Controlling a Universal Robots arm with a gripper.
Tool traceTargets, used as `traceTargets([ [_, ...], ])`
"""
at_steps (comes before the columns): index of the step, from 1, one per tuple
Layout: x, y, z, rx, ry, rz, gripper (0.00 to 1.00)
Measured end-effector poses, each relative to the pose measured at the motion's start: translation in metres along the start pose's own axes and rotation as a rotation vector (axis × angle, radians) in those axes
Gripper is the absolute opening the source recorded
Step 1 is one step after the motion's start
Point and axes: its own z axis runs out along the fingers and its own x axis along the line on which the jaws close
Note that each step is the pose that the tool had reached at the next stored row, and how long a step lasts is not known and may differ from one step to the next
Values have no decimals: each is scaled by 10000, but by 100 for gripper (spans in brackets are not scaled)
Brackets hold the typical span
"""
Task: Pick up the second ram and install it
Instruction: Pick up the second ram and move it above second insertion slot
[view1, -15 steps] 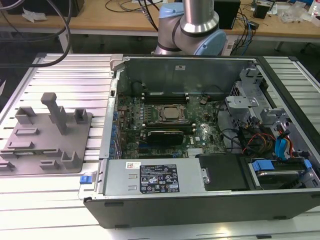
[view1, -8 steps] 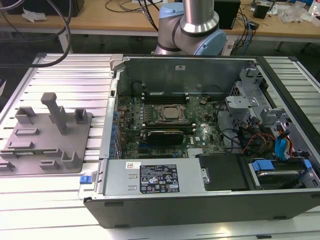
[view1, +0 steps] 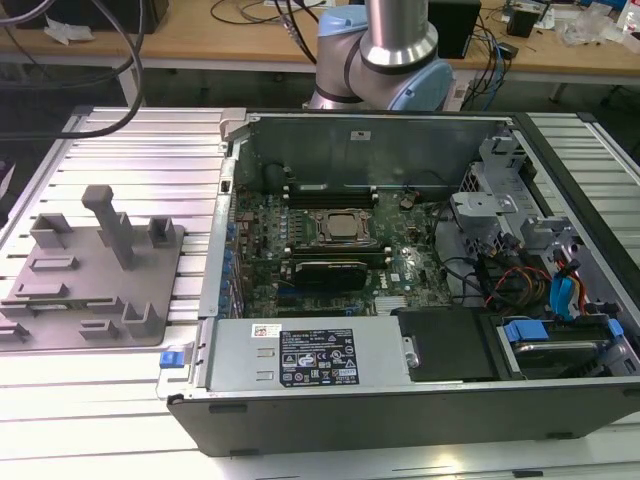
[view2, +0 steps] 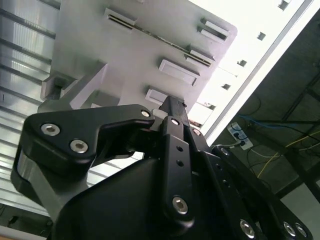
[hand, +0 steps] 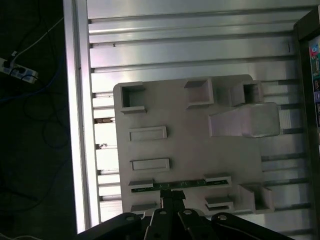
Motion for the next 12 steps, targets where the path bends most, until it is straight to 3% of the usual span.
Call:
traceTargets([
  [2, 1, -2, 38, 0, 0, 1, 8],
  [5, 4, -11, 180, 1, 1, 1, 8],
  [7, 3, -21, 216, 0, 1, -1, 8],
  [12, 0, -134, 372, 0, 0, 0, 8],
])
